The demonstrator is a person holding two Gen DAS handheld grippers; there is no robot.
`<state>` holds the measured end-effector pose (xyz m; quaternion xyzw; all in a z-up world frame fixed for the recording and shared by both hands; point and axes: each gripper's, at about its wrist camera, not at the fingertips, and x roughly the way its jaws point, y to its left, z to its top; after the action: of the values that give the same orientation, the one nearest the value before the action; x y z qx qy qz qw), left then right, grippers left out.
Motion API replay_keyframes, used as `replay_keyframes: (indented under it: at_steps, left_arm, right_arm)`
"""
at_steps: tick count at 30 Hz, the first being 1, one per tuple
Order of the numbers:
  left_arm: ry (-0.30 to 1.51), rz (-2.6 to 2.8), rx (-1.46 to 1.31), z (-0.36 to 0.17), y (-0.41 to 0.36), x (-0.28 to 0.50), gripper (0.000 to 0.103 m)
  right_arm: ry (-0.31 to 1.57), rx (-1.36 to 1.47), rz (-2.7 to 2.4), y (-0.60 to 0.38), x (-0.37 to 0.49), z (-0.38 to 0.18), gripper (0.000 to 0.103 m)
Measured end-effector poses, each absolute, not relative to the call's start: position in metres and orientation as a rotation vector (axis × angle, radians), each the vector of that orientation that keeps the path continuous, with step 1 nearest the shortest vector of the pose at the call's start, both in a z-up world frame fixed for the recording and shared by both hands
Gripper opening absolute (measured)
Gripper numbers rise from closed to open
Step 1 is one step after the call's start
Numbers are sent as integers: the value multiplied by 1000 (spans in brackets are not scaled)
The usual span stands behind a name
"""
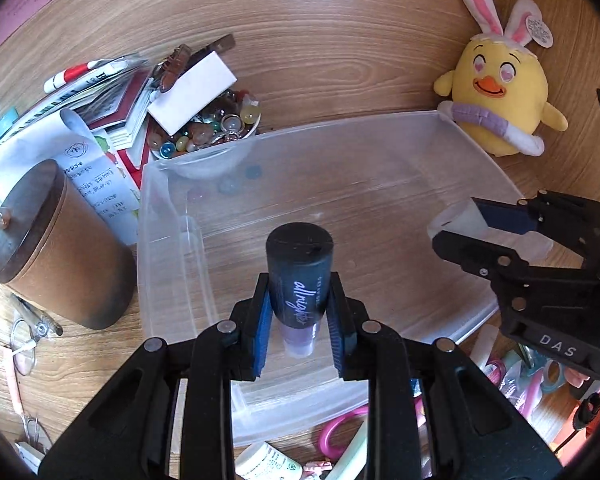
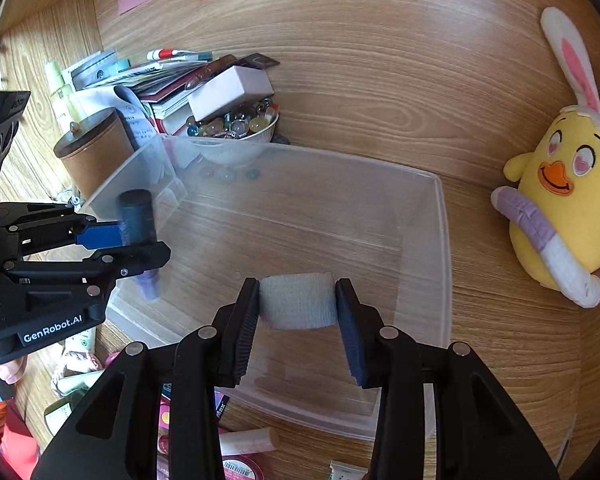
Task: Organize objects
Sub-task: 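Carry both items into the clear box and open both tools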
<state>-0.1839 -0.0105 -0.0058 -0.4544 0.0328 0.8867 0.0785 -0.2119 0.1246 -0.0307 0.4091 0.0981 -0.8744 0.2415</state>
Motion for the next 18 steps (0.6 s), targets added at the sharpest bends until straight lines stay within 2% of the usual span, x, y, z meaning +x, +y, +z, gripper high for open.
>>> replay_keyframes:
  at_steps: [4,6,7,9,10,12,16,18]
  left_arm:
    - [111,2665,-1348,-3,-10,-182,25]
    - [108,2669,-1340,-1,-10,-180,26]
    - [103,2671,-1335,1,-10,-179,27]
    - [90,2680,-1319,6,-11,-176,37]
    - [84,2690,-1306,8,-12,-174,41]
    - [74,2715,-1276,15,-14,-169,55]
    - [62,2775,-1200,31,-19,-153,69]
    - [56,2806,-1166,37,-22,-143,81]
  right_arm:
    - [268,1125,-2384,124,-212,-31,36]
    - [264,1129,-2389,125,-211,-30,39]
    - [260,1124,-2392,126,-210,-28,45]
    - [245,1104,-2409,129,-207,-24,53]
    - [244,1094,-2415,130,-205,-22,54]
    - [248,1073,-2433,132,-200,-15,55]
    - [244,1010,-2479,139,-184,0,66]
    - [240,971,-2503,144,-173,8,71]
